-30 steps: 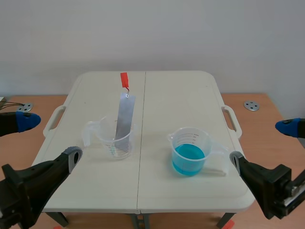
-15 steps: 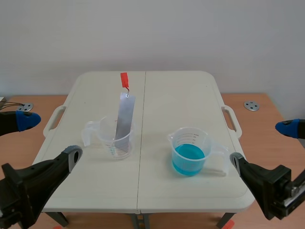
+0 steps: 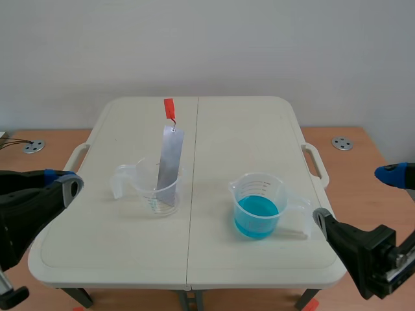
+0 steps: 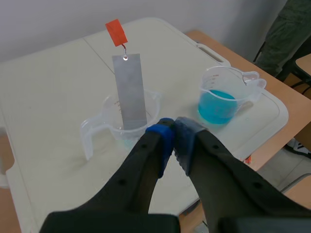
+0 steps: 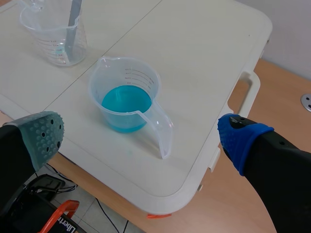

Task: Hold the metal plate by the orange handle, dip it into the blue solution, take it out and point at it, then put the plate back in the beaker on the left.
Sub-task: 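Lift the metal plate out of the left beaker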

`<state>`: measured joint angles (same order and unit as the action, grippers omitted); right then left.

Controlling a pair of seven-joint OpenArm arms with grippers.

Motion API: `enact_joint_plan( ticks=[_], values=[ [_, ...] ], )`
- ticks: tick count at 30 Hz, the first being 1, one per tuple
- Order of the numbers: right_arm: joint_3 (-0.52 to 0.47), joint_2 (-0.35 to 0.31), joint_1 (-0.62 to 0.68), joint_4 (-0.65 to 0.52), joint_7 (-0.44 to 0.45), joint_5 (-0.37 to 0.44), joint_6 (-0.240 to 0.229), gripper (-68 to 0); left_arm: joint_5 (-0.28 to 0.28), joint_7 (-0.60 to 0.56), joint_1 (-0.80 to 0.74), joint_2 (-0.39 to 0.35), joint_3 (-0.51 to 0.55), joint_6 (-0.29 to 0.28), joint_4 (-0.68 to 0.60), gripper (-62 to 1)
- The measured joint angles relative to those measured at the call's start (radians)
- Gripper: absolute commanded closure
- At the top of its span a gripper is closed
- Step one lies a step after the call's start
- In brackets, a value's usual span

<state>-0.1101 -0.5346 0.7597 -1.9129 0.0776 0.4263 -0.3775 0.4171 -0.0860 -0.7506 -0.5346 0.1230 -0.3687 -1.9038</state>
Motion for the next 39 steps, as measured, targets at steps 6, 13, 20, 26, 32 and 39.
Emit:
enact_joint_plan(
  ticks=[6,13,20,26,32,39],
  values=[
    [0.002,0.0,-0.025,0.0,-0.028,0.0,-0.018,-66.5,0.0,0.0,0.0,0.0,0.0,0.0,0.0,-1.9],
    [0.119,0.0,-0.163,0.0,-0.11,0.0,-0.011,-66.5,-0.031,0.013,-0.03,0.0,0.003,0.006,0.0,-1.9],
    [0.22,0.066,-0.317,0.018,-0.193,-0.005,-0.011,-66.5,-0.05,0.014,-0.232,0.0,0.085,0.008,0.0,-1.9],
    [0.29,0.159,-0.459,0.114,-0.245,-0.045,-0.011,-66.5,-0.05,0.014,-0.386,0.0,0.137,0.008,0.0,-1.9],
    [0.343,0.226,-0.589,0.223,-0.289,-0.045,-0.011,-66.5,-0.05,0.014,-0.496,0.0,0.161,0.008,0.0,-1.9],
    [0.41,0.285,-0.723,0.356,-0.289,-0.045,-0.012,-66.5,-0.05,0.015,-0.536,0.0,0.161,0.008,0.0,-1.9]
  ],
)
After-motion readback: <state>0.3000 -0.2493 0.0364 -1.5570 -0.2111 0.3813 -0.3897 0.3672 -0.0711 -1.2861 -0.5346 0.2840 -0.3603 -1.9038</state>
